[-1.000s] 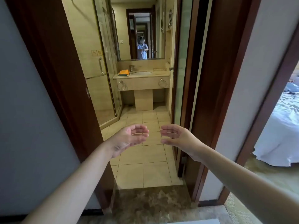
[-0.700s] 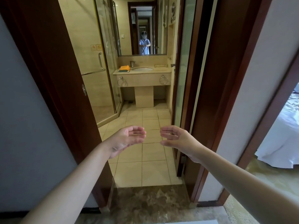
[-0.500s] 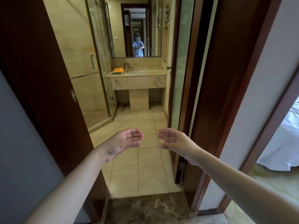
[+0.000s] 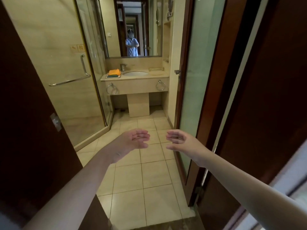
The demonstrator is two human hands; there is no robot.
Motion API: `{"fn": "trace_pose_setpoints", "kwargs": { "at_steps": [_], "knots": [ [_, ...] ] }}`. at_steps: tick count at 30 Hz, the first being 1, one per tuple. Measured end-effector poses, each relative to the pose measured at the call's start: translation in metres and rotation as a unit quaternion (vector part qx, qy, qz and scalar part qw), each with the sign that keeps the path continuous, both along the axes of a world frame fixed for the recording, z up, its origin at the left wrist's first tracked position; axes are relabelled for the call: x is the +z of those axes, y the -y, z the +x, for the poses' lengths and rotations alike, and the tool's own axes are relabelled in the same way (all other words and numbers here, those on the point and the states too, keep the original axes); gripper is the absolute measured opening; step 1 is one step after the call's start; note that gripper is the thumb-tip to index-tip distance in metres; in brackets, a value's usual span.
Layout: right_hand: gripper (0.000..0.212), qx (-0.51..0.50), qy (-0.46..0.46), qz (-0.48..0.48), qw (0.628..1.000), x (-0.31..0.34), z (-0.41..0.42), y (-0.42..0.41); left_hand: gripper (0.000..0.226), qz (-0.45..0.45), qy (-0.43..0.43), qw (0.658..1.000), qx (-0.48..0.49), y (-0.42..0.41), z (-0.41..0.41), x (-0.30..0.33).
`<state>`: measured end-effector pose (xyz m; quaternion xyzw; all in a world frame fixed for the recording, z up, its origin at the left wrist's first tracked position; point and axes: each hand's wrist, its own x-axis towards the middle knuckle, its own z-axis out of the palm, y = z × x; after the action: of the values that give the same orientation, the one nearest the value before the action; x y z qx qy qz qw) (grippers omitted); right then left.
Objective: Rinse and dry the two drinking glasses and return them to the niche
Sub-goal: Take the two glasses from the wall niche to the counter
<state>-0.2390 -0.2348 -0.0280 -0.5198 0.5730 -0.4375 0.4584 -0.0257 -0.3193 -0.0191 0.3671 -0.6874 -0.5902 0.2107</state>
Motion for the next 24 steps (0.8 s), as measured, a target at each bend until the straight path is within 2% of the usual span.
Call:
{"fn": "trace_pose_setpoints", "kwargs": {
  "at_steps": [5, 14, 24],
  "knots": [
    [0.05, 0.006, 0.012, 0.001, 1.0, -0.011, -0.022, 0.066, 0.05, 0.015, 0.012, 1.0, 0.006, 0.07, -0.027, -0.016],
    [0.052, 0.025, -0.005, -0.016, 1.0, -0.022, -0.066, 0.22, 0.047, 0.022, -0.021, 0.999, 0.04, 0.205, -0.082, -0.022],
    [0.057, 0.054, 0.003, -0.017, 0.998, -0.033, -0.089, 0.381, 0.049, 0.041, -0.043, 0.996, 0.063, 0.353, -0.098, -0.034]
  ]
}}
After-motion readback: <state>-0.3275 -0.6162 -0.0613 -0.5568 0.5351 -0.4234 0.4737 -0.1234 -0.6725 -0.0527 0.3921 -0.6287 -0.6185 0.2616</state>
